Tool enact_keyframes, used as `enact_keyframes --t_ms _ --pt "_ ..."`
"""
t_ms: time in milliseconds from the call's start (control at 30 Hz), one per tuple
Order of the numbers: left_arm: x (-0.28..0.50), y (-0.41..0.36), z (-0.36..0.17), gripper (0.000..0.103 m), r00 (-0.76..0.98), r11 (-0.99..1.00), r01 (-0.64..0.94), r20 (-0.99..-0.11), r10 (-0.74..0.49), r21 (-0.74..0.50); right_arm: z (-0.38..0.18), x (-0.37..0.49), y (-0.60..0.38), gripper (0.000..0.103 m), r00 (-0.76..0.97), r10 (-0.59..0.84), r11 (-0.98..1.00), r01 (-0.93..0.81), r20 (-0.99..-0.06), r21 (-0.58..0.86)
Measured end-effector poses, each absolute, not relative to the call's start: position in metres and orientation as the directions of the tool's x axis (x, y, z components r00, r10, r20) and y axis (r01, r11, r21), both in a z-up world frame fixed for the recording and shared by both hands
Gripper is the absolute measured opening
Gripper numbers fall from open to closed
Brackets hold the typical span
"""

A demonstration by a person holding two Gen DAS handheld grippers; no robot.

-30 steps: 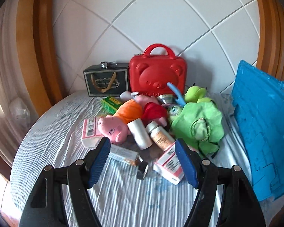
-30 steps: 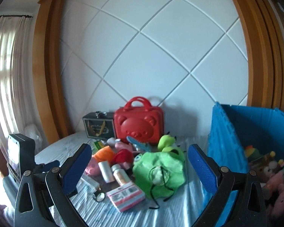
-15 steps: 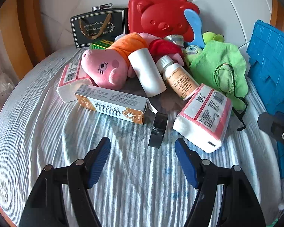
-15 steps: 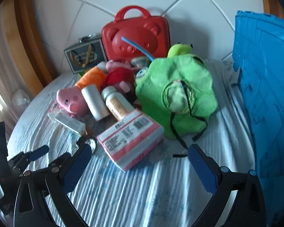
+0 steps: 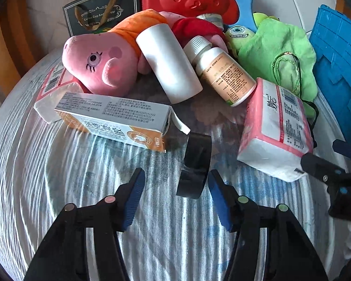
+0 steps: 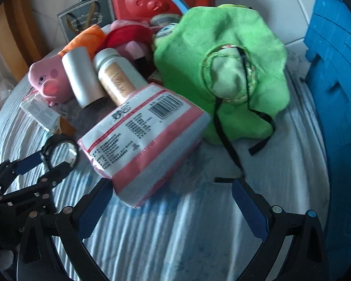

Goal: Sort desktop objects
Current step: 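Grasp black tape roll with left tool while right tool grasps pink tissue pack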

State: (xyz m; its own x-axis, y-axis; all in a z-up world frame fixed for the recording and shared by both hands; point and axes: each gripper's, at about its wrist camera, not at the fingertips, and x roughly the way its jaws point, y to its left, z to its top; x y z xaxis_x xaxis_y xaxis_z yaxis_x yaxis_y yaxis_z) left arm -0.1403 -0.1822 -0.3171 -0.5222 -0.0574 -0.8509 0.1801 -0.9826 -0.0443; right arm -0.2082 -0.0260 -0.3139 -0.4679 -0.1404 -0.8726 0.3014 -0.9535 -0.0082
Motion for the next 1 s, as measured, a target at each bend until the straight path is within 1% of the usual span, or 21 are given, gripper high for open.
enact_keyframes --t_ms 67,167,233,300,367,467,600,733,800,833,867,933,1000 --pt "-0.142 -0.180 -0.318 0.050 -0.520 -0.984 0.173 -0.853 -0.050 -0.047 -0.314 -0.214 -0.008 0.102 -0.473 -0.087 -0.971 0.236 -0.877 -0.031" --pt "-0.147 -0.176 -0.317 0.050 -0.521 -0.987 0.154 -0.852 -0.047 -0.040 -0.308 -0.214 0.005 0.102 -0.475 -0.069 -0.980 0.197 -0.877 -0.030" --pt "-0.150 -0.175 -0.316 0.042 -0.524 -0.988 0.153 -0.850 -0.050 -0.037 -0.299 -0.208 0.000 0.102 -0.480 -0.139 -0.971 0.238 -0.866 0.024" --pt "-0.154 -0.176 -0.314 0.025 -0.519 -0.987 0.155 -0.854 -0.039 -0.049 -0.293 -0.205 -0.011 0.103 -0.471 -0.199 -0.957 0.283 -0.859 0.066" --pt "-0.155 -0.176 -0.312 0.020 -0.524 -0.987 0.153 -0.851 -0.032 -0.057 -0.294 -0.205 -0.025 0.103 -0.450 -0.224 -0.945 0.316 -0.865 0.080" --pt "-0.152 -0.175 -0.305 0.020 -0.542 -0.988 0.148 -0.839 -0.047 -0.040 -0.299 -0.214 -0.043 0.103 -0.393 -0.250 -0.940 0.317 -0.885 0.125" --pt "-0.152 -0.175 -0.299 0.020 -0.555 -0.989 0.147 -0.830 -0.059 -0.027 -0.310 -0.225 -0.058 0.103 -0.369 -0.194 -0.950 0.302 -0.909 0.080" --pt "-0.157 -0.175 -0.299 0.020 -0.554 -0.989 0.144 -0.830 -0.061 -0.023 -0.322 -0.233 -0.059 0.103 -0.350 -0.162 -0.958 0.281 -0.923 0.062" --pt "-0.161 -0.175 -0.304 0.020 -0.551 -0.990 0.137 -0.832 -0.061 -0.019 -0.326 -0.235 -0.056 0.102 -0.334 -0.172 -0.958 0.276 -0.927 0.078" --pt "-0.165 -0.172 -0.305 0.020 -0.551 -0.991 0.134 -0.833 -0.059 -0.018 -0.327 -0.234 -0.054 0.096 -0.331 -0.171 -0.959 0.271 -0.928 0.080" --pt "-0.166 -0.170 -0.305 0.018 -0.552 -0.991 0.129 -0.832 -0.057 -0.017 -0.325 -0.233 -0.052 0.093 -0.335 -0.175 -0.958 0.275 -0.926 0.081" --pt "-0.169 -0.167 -0.302 0.018 -0.560 -0.993 0.120 -0.827 -0.056 -0.015 -0.320 -0.228 -0.051 0.088 -0.350 -0.172 -0.954 0.292 -0.921 0.067" --pt "-0.166 -0.164 -0.294 0.018 -0.575 -0.994 0.113 -0.817 -0.052 -0.016 -0.312 -0.222 -0.046 0.087 -0.358 -0.195 -0.952 0.294 -0.913 0.088"
